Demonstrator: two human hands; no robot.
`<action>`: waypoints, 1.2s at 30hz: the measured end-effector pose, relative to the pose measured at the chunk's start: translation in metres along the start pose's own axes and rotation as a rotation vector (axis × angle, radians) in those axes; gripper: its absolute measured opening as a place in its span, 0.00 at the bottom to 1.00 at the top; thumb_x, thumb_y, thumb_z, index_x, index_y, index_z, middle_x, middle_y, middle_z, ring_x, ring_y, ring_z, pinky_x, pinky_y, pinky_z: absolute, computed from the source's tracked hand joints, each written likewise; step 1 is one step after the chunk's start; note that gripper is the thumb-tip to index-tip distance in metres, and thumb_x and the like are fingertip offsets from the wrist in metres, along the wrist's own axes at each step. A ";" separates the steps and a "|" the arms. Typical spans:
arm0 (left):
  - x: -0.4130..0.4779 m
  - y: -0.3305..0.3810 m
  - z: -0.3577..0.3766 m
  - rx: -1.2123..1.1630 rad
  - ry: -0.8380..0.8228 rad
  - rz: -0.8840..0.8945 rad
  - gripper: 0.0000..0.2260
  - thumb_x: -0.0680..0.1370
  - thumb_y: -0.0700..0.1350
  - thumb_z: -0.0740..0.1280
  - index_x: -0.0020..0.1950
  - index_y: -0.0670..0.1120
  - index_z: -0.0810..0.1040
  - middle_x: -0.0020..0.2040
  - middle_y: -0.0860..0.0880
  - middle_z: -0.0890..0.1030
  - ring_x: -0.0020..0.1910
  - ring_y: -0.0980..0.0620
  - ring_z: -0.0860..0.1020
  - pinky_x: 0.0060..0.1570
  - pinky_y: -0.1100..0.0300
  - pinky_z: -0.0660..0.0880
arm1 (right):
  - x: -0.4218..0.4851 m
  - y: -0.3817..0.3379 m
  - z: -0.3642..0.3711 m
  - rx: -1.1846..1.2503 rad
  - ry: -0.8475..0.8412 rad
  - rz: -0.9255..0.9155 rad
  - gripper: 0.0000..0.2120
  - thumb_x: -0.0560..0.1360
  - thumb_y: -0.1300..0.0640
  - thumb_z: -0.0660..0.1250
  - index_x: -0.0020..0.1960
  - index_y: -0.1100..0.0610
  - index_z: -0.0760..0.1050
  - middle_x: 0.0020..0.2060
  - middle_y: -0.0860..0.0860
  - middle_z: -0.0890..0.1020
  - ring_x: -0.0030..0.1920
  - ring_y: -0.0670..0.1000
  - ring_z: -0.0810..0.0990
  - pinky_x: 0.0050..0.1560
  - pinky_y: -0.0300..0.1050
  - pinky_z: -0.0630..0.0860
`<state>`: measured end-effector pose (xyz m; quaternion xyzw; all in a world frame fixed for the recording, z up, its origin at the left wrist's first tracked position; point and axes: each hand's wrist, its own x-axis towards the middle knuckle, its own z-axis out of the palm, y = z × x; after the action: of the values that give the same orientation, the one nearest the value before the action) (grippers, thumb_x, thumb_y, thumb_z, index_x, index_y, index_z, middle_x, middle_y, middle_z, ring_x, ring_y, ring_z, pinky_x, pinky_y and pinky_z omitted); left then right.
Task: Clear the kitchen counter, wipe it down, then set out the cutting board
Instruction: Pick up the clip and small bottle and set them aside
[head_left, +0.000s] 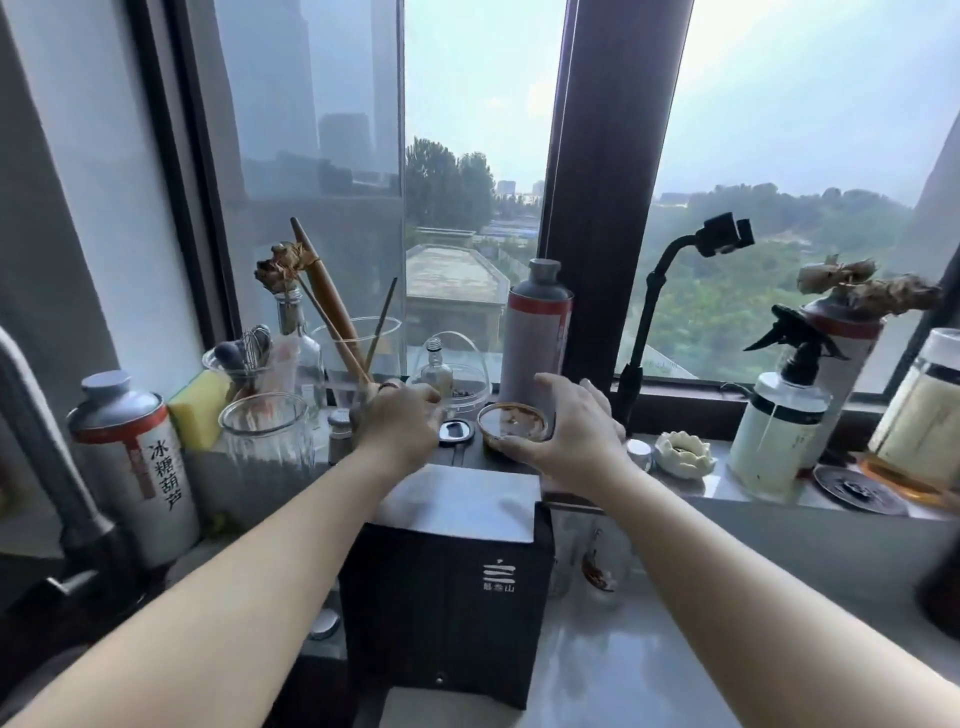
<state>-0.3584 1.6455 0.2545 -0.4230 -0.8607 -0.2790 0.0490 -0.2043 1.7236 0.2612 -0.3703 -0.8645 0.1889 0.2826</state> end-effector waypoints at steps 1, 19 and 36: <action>-0.015 0.009 -0.001 -0.086 0.070 0.061 0.11 0.76 0.46 0.61 0.57 0.47 0.77 0.56 0.40 0.79 0.59 0.38 0.71 0.60 0.46 0.68 | -0.017 0.004 -0.008 0.043 0.059 -0.023 0.35 0.68 0.47 0.72 0.70 0.53 0.62 0.67 0.52 0.70 0.71 0.53 0.59 0.67 0.48 0.57; -0.402 0.158 0.161 -0.568 -0.705 0.219 0.14 0.68 0.43 0.72 0.48 0.59 0.76 0.40 0.59 0.79 0.43 0.64 0.77 0.40 0.81 0.67 | -0.444 0.253 -0.115 -0.021 0.427 0.867 0.11 0.65 0.63 0.75 0.47 0.60 0.78 0.43 0.54 0.79 0.46 0.58 0.78 0.48 0.47 0.73; -0.413 0.225 0.180 -0.547 -0.456 -0.068 0.27 0.66 0.36 0.72 0.60 0.55 0.71 0.46 0.50 0.79 0.47 0.51 0.76 0.47 0.59 0.65 | -0.411 0.385 -0.184 0.120 0.544 0.936 0.16 0.69 0.60 0.72 0.54 0.63 0.74 0.50 0.65 0.80 0.51 0.65 0.78 0.48 0.52 0.72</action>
<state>0.1021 1.5595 0.0702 -0.4431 -0.7565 -0.3991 -0.2686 0.3492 1.6898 0.0527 -0.7344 -0.4907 0.2406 0.4025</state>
